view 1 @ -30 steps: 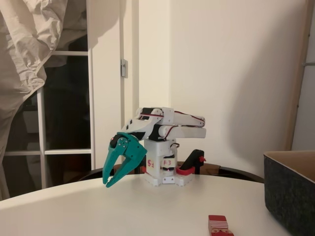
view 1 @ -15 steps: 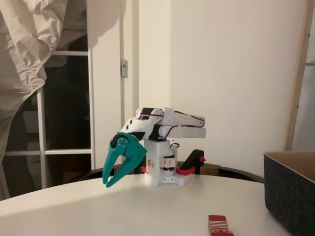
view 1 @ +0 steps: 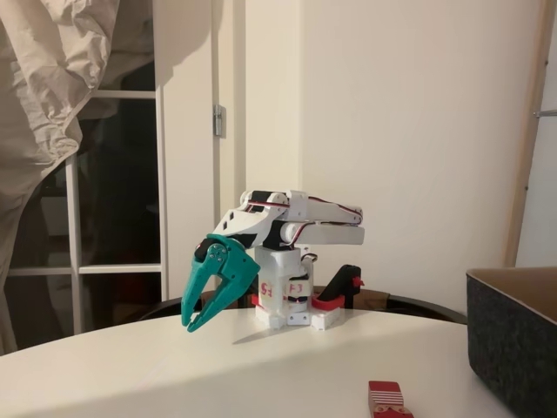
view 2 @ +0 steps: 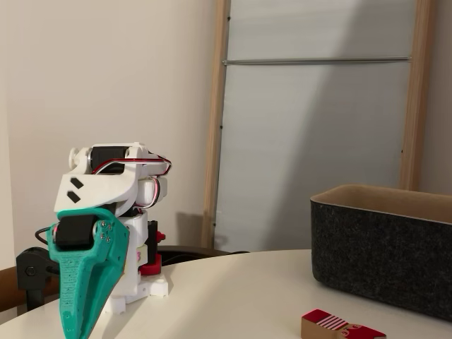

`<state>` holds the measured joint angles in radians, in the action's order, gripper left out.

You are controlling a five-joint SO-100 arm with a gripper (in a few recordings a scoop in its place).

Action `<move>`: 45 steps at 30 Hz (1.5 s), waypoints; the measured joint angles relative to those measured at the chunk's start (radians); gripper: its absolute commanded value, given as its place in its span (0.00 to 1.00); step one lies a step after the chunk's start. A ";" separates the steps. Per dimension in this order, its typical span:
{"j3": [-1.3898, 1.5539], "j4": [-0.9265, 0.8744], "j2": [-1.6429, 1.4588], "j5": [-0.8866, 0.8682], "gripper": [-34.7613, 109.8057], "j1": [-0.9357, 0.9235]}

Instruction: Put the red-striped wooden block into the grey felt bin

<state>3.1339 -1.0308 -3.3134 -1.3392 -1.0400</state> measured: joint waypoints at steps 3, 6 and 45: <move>0.000 0.000 0.000 0.006 0.24 0.000; 0.000 0.000 0.000 0.006 0.24 0.000; -0.811 0.282 0.334 -0.414 0.29 0.106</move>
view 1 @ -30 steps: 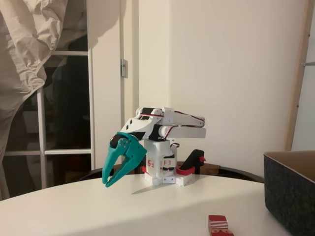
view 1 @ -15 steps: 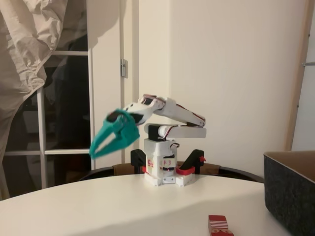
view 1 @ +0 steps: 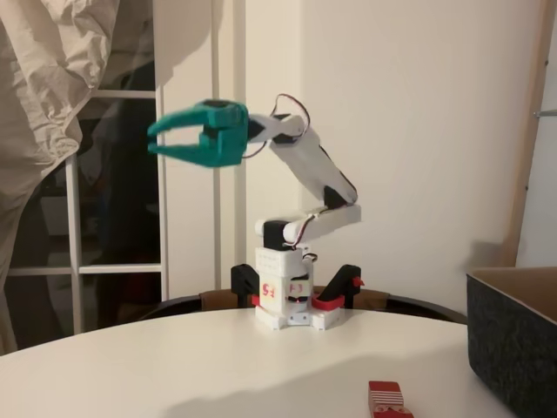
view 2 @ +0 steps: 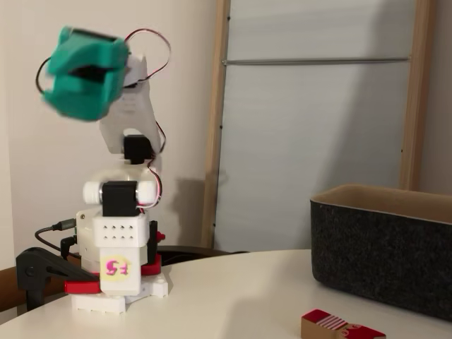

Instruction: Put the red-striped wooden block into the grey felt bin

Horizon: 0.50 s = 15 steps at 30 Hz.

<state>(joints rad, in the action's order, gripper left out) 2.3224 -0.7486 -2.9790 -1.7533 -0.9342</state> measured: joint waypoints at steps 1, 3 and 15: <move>-0.023 0.015 0.021 0.017 0.29 0.018; -0.067 0.049 0.071 0.054 0.29 0.064; -0.466 0.077 0.515 0.037 0.28 0.216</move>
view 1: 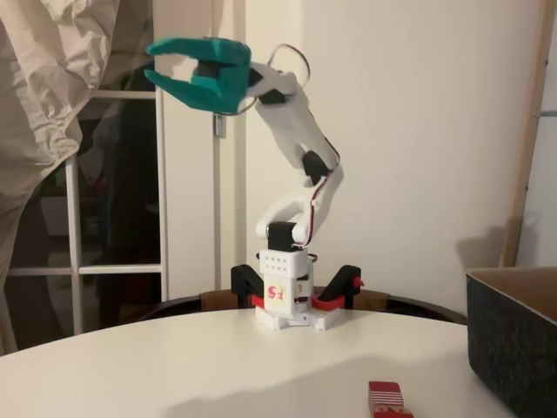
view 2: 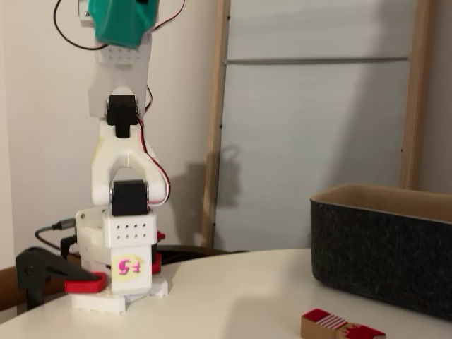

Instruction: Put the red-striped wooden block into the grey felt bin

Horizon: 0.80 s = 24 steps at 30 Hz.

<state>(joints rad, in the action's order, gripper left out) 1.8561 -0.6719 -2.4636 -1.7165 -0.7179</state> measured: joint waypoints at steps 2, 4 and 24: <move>-0.071 0.018 0.095 0.012 0.28 0.011; -0.121 0.048 0.184 0.040 0.28 0.029; -0.201 -0.279 0.472 1.008 0.35 0.408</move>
<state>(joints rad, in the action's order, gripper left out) 1.6552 -0.9511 -1.9911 -0.7087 -0.3099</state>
